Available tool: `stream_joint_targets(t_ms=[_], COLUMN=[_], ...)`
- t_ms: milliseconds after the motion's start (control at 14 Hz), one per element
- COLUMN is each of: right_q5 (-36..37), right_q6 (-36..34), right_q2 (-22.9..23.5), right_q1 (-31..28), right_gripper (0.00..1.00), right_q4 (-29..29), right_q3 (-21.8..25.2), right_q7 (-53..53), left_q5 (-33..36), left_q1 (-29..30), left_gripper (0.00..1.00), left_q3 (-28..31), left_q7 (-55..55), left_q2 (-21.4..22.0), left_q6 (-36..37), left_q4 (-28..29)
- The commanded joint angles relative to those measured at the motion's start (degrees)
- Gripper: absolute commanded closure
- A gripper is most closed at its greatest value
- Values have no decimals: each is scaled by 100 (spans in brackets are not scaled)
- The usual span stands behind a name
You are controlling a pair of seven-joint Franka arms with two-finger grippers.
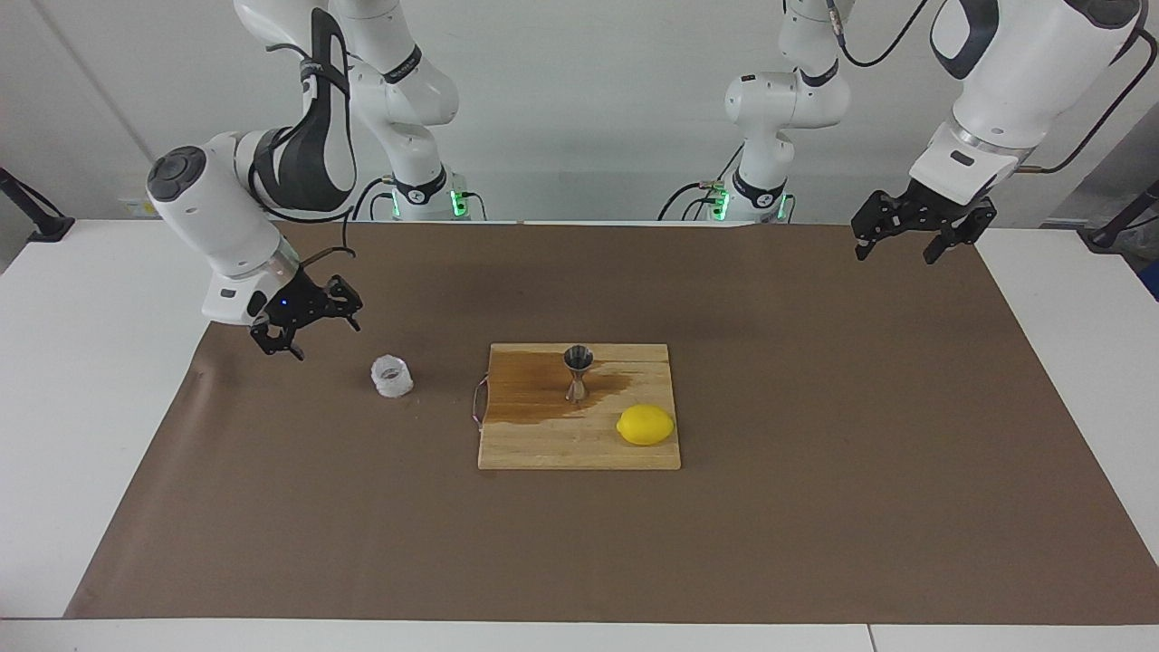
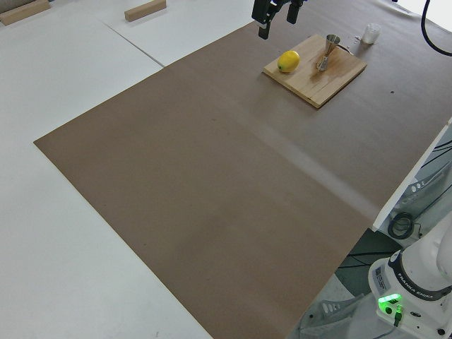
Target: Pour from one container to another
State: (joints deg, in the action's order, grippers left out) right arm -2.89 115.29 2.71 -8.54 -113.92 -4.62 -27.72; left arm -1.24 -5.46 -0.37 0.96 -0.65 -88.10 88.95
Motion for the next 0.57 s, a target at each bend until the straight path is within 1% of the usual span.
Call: stream_joint_targets(t_ms=[0,143,215,286,358,501], right_q5=[822,956,948,870,764,195], right_q6=[-443,-787,-936,-1260,-1759,-2822], right_q2=[-96,-78,-78,-87,-61,-8], right_q1=[378,729,757,774,766,679], right_gripper=[0,0,0,0,0,0], right_q4=[168,352,484,755,1228,2291], right_q3=[-39,-39,-39,-56,-83,-65], right_q7=[1825,3030,3453,3727,3887,4037], left_q5=[97,97,97,97,97,97], left_q1=[-25,-25,-25,-25,-25,-25], left_gripper=[0,0,0,0,0,0], left_q3=[28,28,28,28,28,28], left_q7=[-8,-8,-16,-8,-8,-8], left_q2=[47,38,47,38,47,38], left_q6=[39,39,39,39,39,39], left_q4=[52,52,52,52,52,52])
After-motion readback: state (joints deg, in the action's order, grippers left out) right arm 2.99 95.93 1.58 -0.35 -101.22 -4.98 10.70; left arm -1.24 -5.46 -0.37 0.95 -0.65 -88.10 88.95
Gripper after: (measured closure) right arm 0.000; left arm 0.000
